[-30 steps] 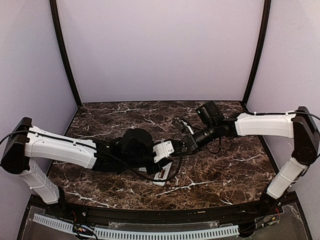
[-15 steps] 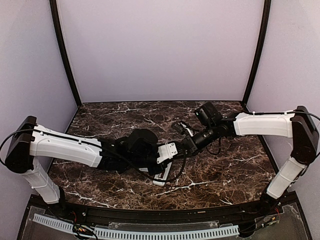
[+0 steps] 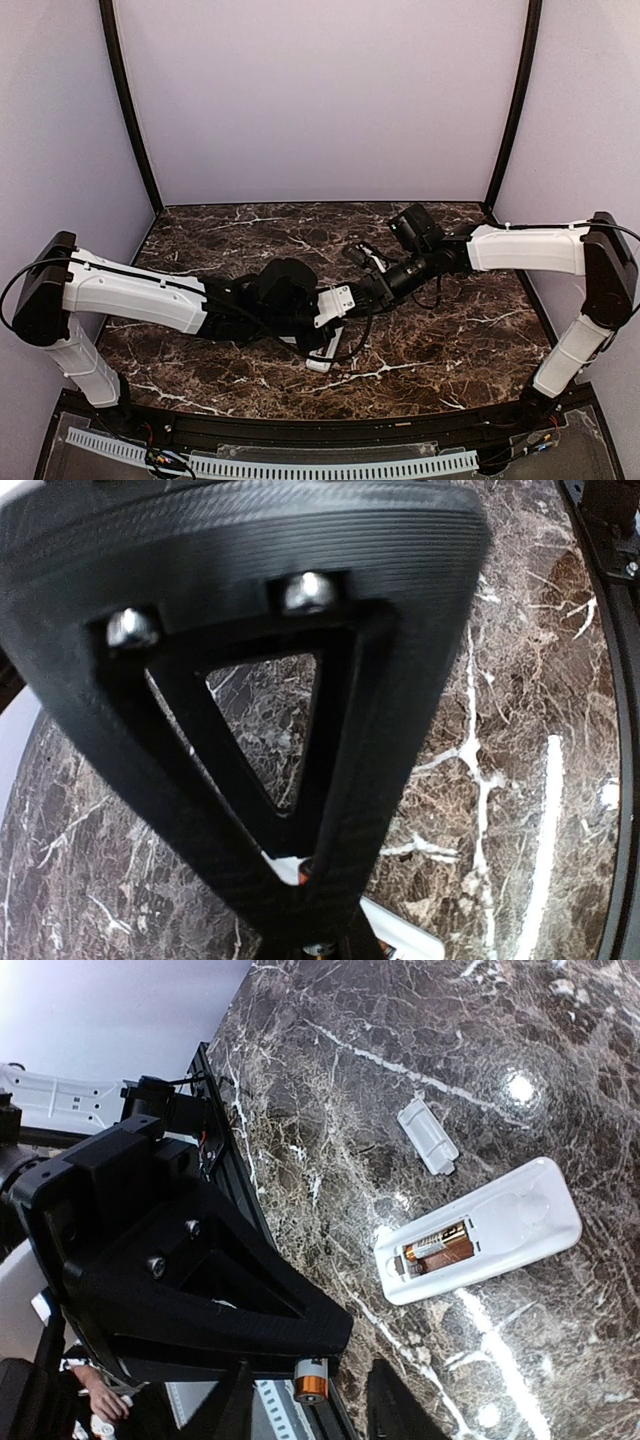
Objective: Load the batteries into the remote control
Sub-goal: Pass from the right arm to the left, then move the remote control without the battery cover to the center of the board.
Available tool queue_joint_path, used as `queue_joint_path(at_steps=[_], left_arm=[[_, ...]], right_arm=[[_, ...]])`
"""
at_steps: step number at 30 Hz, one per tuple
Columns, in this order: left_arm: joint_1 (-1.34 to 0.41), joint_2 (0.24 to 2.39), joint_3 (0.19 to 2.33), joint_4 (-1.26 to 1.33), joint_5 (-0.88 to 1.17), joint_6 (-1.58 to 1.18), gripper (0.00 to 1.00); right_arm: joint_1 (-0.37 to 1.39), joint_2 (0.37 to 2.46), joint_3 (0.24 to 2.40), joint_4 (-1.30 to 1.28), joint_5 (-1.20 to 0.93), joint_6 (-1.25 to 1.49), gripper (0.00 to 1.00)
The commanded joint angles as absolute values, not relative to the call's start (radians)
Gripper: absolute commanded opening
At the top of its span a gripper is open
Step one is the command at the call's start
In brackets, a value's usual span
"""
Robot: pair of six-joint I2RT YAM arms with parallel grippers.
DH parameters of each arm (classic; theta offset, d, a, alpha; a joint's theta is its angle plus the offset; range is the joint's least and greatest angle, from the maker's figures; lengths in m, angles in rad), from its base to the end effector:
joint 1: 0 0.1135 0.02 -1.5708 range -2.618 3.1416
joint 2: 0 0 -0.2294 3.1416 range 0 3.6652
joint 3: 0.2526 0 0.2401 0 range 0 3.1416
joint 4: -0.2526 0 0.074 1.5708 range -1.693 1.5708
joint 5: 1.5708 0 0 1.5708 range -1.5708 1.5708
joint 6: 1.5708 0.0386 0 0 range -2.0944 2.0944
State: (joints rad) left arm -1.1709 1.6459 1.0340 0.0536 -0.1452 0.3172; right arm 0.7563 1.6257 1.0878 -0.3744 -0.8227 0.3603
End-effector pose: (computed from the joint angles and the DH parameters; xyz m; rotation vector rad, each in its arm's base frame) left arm 0.1442 -0.3268 0.1984 1.3864 1.6336 -0.3497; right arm 0.2165 0.2431 0.1957 -0.9051 2.5109 1.4546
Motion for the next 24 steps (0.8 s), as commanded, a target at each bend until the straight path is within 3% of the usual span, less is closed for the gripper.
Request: queue_joint_path(at_steps=[1,4,10,16,24], left_arm=[[-1.124,1.621,1.031,0.031,-0.102,0.138,0.0],[-1.088,1.604,1.003,0.009,-0.087,-0.006,0.01],[-1.062,1.554,0.867,0.153,-0.023,-0.307,0.0],[-1.061,1.54,0.78,0.271,-0.056,-0.413,0.0],[-1.062,1.582,0.756,0.33,-0.036,-0.444,0.0]], right_arm=[[0.7,1.611,1.1,-0.335,-0.8,0.352,0.44],[0.644,1.607,1.07,-0.254,-0.796,0.378,0.49],[0.627,1.711,1.074,-0.135,-0.811,0.392,0.49],[0.628,1.822,1.098,-0.05,-0.864,0.404,0.46],[0.64,1.929,1.131,-0.004,-0.914,0.411,0.52]])
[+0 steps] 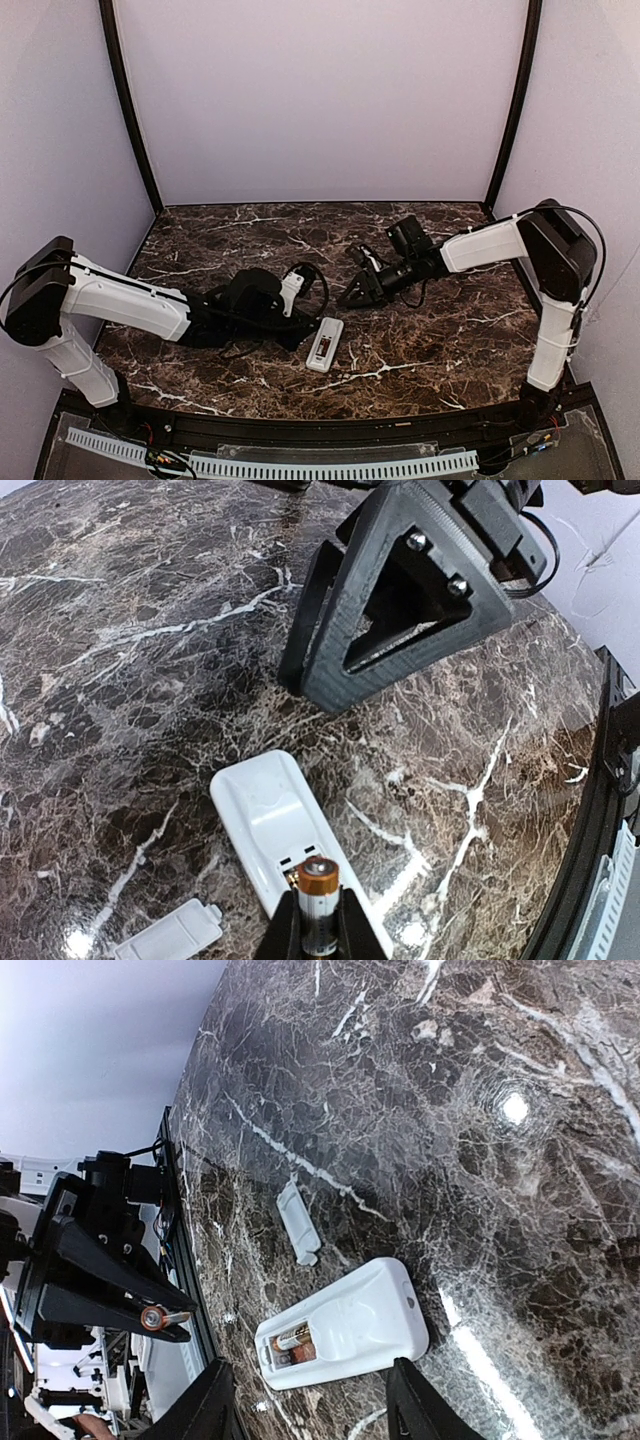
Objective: Load the batteries into the remote control
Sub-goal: Move the remote control without the battery cover to the center of the board.
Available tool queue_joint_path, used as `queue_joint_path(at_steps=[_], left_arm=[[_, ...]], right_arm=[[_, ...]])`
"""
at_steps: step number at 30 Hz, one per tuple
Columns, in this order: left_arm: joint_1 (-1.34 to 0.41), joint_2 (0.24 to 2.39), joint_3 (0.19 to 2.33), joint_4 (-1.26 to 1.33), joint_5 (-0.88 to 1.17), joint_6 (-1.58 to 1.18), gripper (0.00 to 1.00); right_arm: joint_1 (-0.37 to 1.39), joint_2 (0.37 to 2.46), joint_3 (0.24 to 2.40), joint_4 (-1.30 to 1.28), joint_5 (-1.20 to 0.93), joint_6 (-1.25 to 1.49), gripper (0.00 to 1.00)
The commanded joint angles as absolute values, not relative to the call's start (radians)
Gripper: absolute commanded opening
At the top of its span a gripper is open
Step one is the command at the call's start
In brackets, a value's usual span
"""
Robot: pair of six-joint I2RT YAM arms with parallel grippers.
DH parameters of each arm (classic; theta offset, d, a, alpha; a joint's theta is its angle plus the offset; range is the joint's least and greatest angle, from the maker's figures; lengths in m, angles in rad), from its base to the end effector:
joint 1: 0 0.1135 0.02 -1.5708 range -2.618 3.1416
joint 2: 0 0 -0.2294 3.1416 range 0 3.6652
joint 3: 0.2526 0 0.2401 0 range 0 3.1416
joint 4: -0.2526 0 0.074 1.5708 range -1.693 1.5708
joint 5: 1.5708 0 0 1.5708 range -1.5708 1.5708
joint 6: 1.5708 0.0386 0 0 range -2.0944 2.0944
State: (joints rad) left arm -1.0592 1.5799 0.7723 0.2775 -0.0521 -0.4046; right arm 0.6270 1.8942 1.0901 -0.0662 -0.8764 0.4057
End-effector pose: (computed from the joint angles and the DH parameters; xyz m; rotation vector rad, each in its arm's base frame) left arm 0.1600 -0.2809 0.1595 0.6792 2.1031 -0.8034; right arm 0.2750 0.2358 0.1297 -0.7165 2.4900 1.5013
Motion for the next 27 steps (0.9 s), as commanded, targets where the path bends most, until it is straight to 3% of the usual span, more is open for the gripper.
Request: queue_joint_path(at_steps=[1,6,27], left_arm=[[-1.062,1.586,0.754,0.331,-0.037,-0.443,0.0],[-1.062,1.602,0.763,0.32,-0.055,-0.445,0.0],[-1.062,1.669,0.78,0.319,-0.042,-0.434,0.0]], right_arm=[[0.641,1.943,1.139,-0.005,-0.916,0.412,0.53],[0.654,2.007,1.185,-0.005,-0.915,0.409,0.58],[0.698,2.041,1.114,-0.011,-0.914,0.404,0.58]])
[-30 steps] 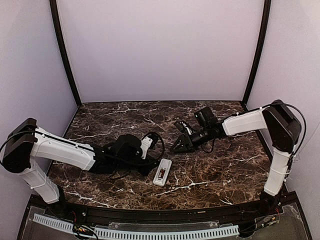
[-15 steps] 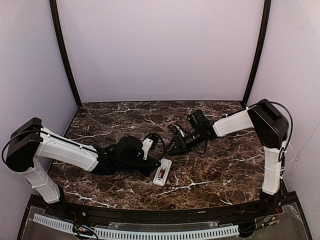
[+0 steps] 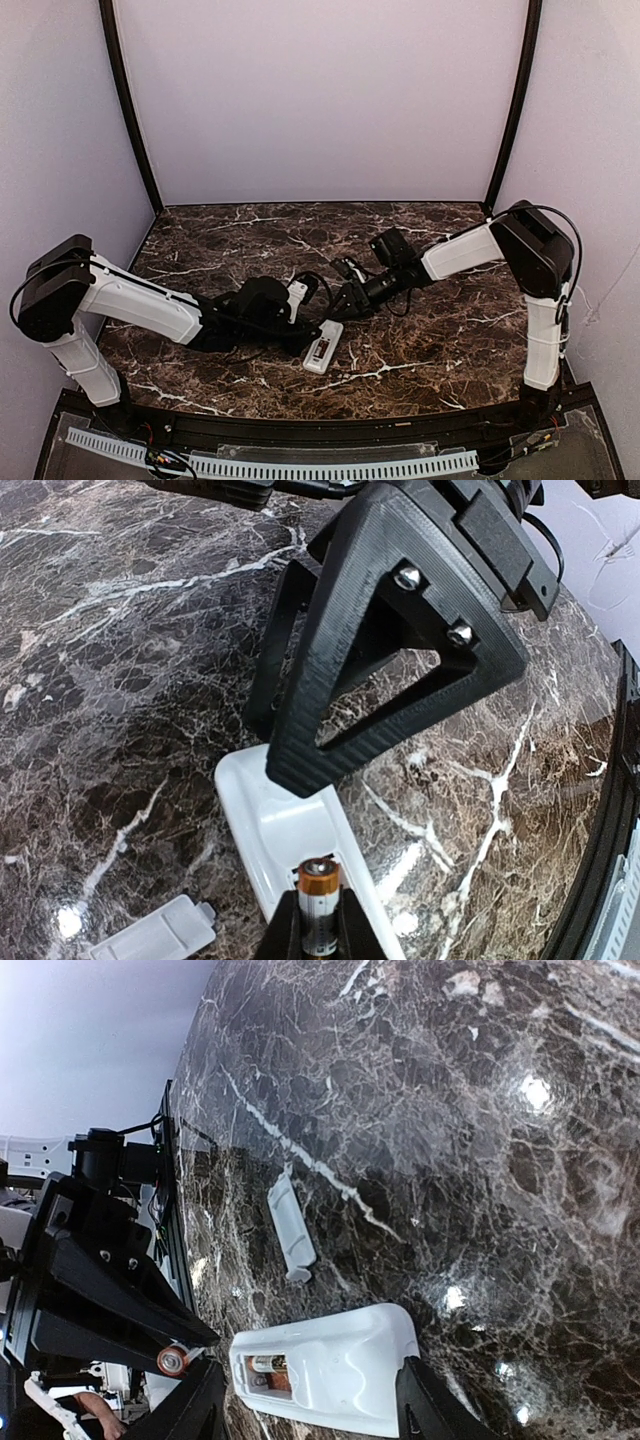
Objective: Load the batteries into the remote control
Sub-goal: Move the remote control without the battery cover to the center of the board.
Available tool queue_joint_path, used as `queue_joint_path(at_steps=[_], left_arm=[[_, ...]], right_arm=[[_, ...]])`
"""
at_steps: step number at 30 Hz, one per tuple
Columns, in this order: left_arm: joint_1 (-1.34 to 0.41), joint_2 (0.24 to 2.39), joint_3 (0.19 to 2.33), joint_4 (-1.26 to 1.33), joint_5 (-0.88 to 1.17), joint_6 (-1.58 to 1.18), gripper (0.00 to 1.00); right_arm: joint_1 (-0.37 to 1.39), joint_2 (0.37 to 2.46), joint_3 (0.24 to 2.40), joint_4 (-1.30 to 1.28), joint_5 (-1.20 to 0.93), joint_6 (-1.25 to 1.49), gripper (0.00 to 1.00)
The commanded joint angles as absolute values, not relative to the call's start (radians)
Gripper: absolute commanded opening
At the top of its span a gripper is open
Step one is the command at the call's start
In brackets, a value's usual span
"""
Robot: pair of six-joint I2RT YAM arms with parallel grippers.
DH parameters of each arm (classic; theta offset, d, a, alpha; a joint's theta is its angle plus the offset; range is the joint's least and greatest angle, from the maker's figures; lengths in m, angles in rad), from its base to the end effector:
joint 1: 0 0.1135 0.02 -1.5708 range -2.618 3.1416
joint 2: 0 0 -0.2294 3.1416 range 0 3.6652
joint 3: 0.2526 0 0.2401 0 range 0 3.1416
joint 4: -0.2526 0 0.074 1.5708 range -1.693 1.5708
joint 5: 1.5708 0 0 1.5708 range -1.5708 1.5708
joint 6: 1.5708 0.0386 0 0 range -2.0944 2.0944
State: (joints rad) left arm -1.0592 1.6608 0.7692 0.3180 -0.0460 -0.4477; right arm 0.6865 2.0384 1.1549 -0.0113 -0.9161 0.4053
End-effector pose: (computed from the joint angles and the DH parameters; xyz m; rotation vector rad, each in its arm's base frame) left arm 0.1621 -0.2850 0.1377 0.6535 2.1644 -0.8042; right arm 0.2732 0.2635 0.1006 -0.8094 2.5078 1.5679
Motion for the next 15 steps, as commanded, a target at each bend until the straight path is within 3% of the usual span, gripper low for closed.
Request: queue_joint_path(at_steps=[1,15], left_arm=[[-1.063,1.67,0.78,0.319,-0.039,-0.433,0.0],[-1.087,1.698,0.792,0.316,-0.003,-0.389,0.01]], right_arm=[[0.702,2.034,1.106,-0.011,-0.91,0.406,0.58],[0.707,1.935,1.046,-0.018,-0.893,0.434,0.59]])
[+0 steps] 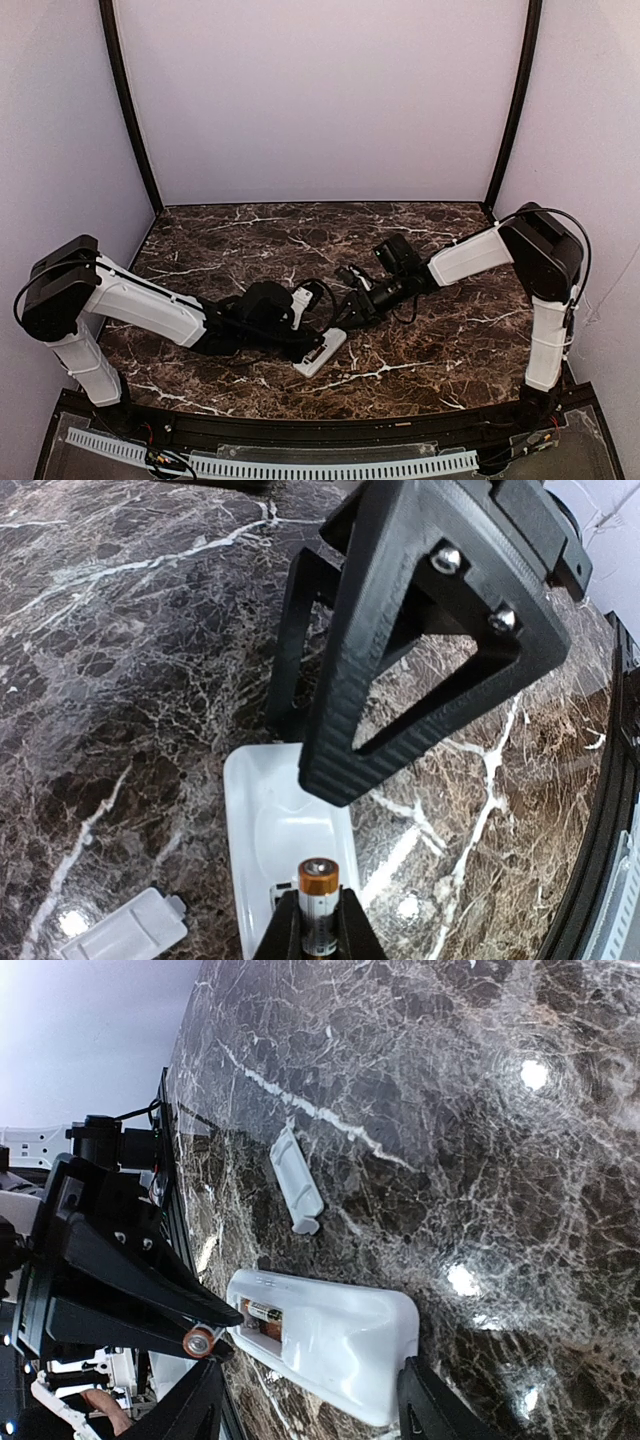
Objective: Load the batteries into the remote control
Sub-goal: Move the remote control without the battery cover to the center of the board, then place the battery in the battery compartment.
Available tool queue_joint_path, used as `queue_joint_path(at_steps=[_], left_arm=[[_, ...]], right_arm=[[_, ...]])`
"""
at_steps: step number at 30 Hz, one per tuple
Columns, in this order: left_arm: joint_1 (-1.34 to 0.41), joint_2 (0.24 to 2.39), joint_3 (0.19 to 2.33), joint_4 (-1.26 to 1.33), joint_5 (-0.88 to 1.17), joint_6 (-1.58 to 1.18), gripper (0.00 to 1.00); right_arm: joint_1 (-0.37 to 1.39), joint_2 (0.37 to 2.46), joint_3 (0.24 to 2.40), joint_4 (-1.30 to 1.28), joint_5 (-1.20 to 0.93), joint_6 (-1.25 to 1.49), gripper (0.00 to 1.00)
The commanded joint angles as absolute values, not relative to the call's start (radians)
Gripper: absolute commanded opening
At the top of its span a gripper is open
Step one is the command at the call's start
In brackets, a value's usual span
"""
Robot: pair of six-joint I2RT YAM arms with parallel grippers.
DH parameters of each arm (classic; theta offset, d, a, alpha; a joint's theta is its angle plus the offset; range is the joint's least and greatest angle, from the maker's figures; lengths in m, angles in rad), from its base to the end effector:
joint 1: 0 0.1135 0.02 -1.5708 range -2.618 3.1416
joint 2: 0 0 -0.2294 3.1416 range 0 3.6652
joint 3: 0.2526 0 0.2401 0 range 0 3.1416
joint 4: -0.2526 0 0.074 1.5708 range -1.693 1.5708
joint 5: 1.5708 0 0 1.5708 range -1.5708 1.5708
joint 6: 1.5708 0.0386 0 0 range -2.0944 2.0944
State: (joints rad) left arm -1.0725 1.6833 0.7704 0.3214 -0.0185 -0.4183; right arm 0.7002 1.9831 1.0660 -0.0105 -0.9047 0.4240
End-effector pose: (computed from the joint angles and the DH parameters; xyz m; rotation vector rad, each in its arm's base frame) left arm 0.1578 -0.2885 0.1314 0.7234 2.1671 -0.8103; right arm 0.2555 0.2549 0.0973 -0.7891 2.5637 1.5589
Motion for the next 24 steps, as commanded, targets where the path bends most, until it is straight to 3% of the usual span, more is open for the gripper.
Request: queue_joint_path(at_steps=[1,17,24], left_arm=[[-1.089,1.702,0.793,0.316,-0.003,-0.388,0.01],[-1.095,1.735,0.784,0.331,0.034,-0.392,0.1],[-1.1,1.736,0.79,0.315,0.037,-0.382,0.22]], right_arm=[[0.706,1.931,1.043,-0.018,-0.891,0.434,0.59],[0.697,1.91,1.042,-0.034,-0.892,0.426,0.6],[0.695,1.91,1.047,-0.042,-0.893,0.42,0.6]])
